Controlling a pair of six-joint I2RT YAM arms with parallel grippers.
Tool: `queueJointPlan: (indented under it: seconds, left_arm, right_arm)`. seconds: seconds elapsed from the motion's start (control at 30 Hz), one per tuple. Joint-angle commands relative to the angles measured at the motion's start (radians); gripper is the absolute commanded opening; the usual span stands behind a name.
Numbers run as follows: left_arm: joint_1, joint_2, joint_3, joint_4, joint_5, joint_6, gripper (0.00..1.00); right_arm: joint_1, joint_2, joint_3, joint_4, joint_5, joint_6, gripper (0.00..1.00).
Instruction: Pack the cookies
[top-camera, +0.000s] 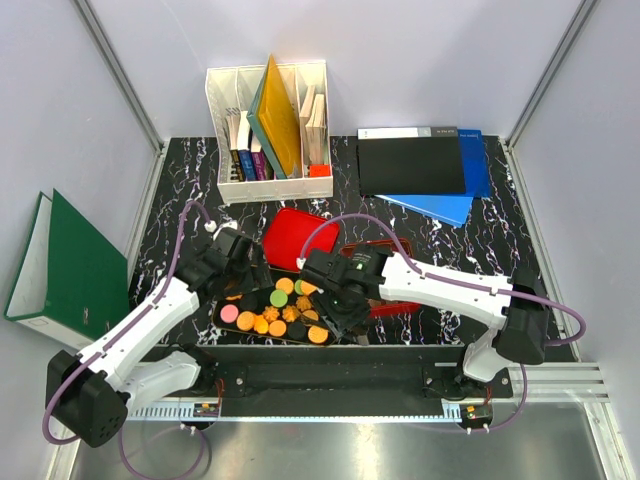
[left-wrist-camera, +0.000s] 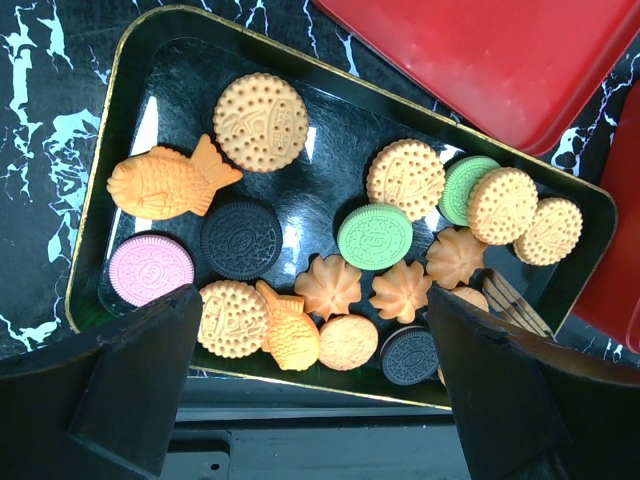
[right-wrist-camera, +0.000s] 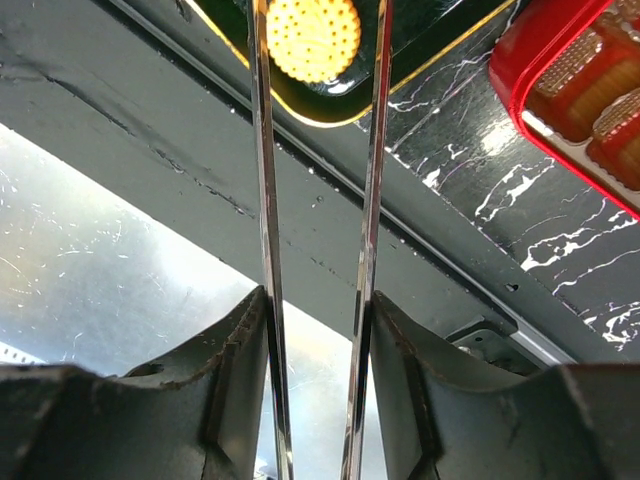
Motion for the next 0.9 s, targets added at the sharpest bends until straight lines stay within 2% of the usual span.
queueJointPlan:
  seconds: [0.0, 0.13, 0.33, 0.5, 0.53, 0.57, 0.67, 0.77, 0.87]
  left_arm:
    - [-0.002, -0.024, -0.001, 0.032, 0.014, 0.001, 0.98]
    - [-0.002, -0.010, 0.002, 0.033, 0.018, -0.001, 0.98]
    - [-0.004, -0.011, 0.002, 0.032, 0.022, -0.002, 0.98]
    - [-0.004, -0.021, -0.001, 0.033, 0.022, -0.004, 0.98]
    - [-0.002, -0.021, -0.001, 0.033, 0.023, -0.005, 0.98]
    - [-0.002, -0.021, -0.001, 0.033, 0.023, -0.007, 0.98]
    - [-0.004, -0.021, -0.003, 0.033, 0.023, -0.011, 0.98]
    - [-0.002, -0.022, -0.006, 0.035, 0.023, -0.016, 0.98]
    - [-0.004, -0.027, -0.013, 0.035, 0.025, -0.021, 0.98]
  right_arm:
    - [0.023, -0.012, 0.031, -0.030, -0.019, 0.013, 0.47]
    - [0.036, -0.017, 0.020, -0.061, -0.015, 0.016, 0.47]
    - [0.042, -0.012, 0.024, -0.076, 0.013, 0.038, 0.32]
    - [0.043, -0.023, 0.046, -0.089, 0.028, 0.043, 0.29]
    - [0.045, -0.025, 0.047, -0.087, 0.025, 0.041, 0.30]
    - [0.045, -0.026, 0.055, -0.087, 0.016, 0.040, 0.39]
    - [0.053, -0.023, 0.066, -0.087, 0.024, 0.041, 0.53]
    - [0.065, -0.009, 0.067, -0.089, 0.038, 0.040, 0.58]
    - [0.074, 0.003, 0.052, -0.087, 0.042, 0.035, 0.58]
